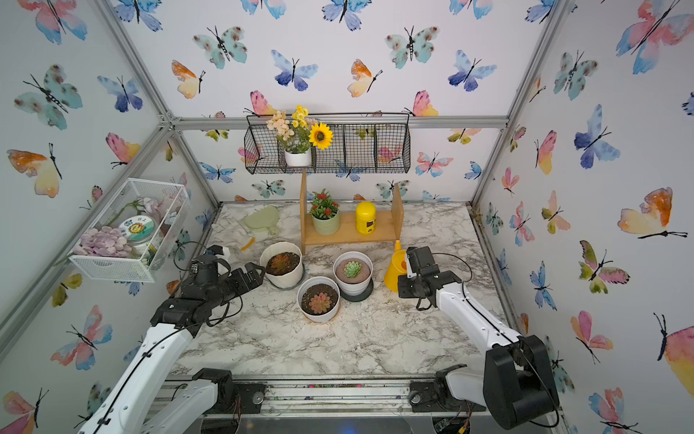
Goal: Water the succulent around the soil edge
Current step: Pick up the watering can from the center of the board, then water the soil of the potted plant with water.
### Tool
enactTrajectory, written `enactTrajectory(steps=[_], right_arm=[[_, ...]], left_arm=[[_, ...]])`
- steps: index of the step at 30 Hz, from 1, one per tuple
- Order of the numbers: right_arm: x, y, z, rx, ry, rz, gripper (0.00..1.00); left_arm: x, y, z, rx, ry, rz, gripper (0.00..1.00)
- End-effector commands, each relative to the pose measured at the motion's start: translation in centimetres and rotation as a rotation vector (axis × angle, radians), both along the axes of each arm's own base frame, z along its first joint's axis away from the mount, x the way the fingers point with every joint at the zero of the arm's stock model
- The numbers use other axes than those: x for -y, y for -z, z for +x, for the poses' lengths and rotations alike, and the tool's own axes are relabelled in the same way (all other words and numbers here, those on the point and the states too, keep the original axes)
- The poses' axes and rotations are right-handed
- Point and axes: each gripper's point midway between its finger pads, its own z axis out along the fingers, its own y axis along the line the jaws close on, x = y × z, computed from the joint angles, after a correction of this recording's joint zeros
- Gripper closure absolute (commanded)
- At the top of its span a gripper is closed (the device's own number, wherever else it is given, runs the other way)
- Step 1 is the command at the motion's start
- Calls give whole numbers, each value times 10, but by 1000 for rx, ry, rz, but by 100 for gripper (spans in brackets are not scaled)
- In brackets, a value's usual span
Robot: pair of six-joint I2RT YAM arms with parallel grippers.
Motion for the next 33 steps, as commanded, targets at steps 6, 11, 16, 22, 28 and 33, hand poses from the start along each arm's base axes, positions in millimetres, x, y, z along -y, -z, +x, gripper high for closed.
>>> enactTrajectory(steps=[6,11,16,22,28,33], right_arm=[[-2,-61,-20,-84,38,40,98],[-5,-82,-39,-190,10,43,98],[-6,-108,-57,-261,-49,41,98],[-16,-139,-68,-264,-101,100,98],[-38,-145,-77,-276,-147,131,98],[-55,-147,-83,-250,-209,69,98]], left_arm=[[-1,-13,-1,10,-3,9,1],[4,-21,3,12,23,2,1],[8,-32,8,10,67,22,2],[11,-37,9,15,95,30,1],[17,-35,11,11,116,1,2],[25,-34,14,18,148,-27,2]])
